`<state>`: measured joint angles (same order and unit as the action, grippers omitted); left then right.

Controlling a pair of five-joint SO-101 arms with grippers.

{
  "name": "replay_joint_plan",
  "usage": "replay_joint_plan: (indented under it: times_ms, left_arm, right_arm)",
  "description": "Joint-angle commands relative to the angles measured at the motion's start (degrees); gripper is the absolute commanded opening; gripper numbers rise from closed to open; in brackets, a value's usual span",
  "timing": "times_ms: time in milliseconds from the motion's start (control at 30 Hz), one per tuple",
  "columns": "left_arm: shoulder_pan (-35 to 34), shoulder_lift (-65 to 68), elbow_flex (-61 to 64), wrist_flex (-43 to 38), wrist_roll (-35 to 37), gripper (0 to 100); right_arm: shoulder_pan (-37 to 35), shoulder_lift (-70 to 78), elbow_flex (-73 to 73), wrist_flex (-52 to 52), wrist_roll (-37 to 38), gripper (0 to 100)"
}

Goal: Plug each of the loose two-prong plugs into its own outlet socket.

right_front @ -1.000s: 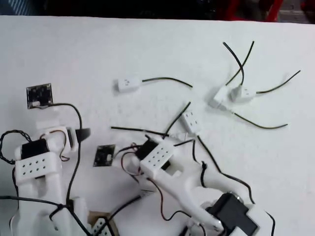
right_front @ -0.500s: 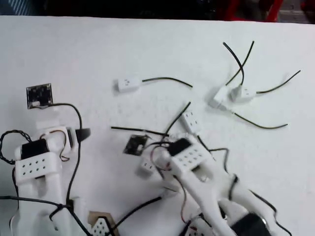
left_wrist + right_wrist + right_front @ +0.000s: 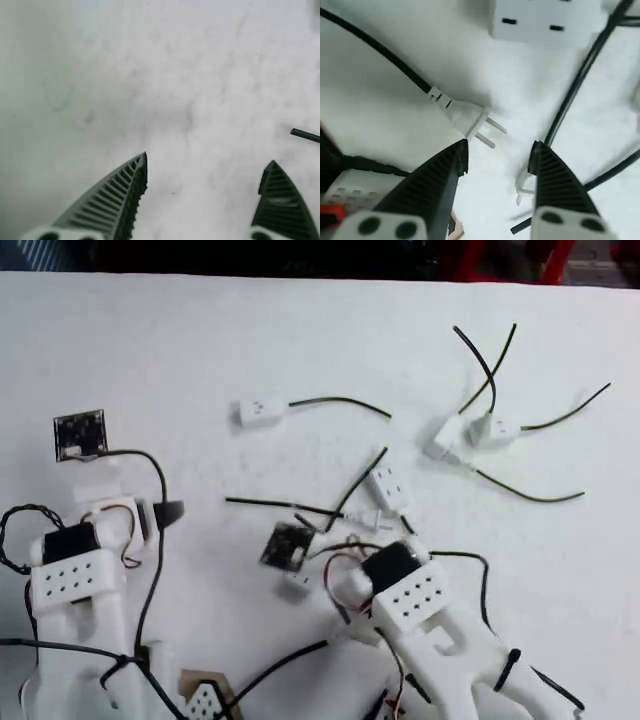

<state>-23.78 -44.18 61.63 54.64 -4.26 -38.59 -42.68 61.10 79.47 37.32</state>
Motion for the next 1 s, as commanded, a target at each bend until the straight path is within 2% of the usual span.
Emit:
replay_joint_plan:
  times_ms: [0, 100, 433, 700, 767, 867, 967]
  left_arm:
    - [1.10, -1.36, -0.26, -1.32, -0.09, 35]
    - [1.10, -1.36, -0.26, -1.32, -0.09, 35]
    - [1.10, -1.36, -0.26, -1.41, -0.09, 35]
    - [1.10, -1.36, -0.26, -1.32, -0.09, 35]
    - [1.10, -1.36, -0.18, -1.23, -0.18, 35]
    - [1.10, -1.36, -0.18, -1.23, -0.18, 35]
    - [1.10, -1.36, -0.18, -1.23, -0.18, 35]
  right_arm:
    - [-6.64, -0.04, -2.37, 0.48, 0.44, 19.7]
    - [-9.36, 2.07, -2.20, 0.31, 2.37, 19.7]
    - [-9.10, 17.36, -2.20, -4.88, 7.74, 19.7]
    - [-9.10, 28.79, -2.11, -16.04, 7.91, 19.1]
    - [-9.10, 30.02, -2.11, -17.80, 7.74, 14.4]
    - [-7.78, 30.11, -2.20, -20.35, 7.65, 0.9]
    - [-5.05, 30.11, -2.29, -20.53, 7.65, 2.0]
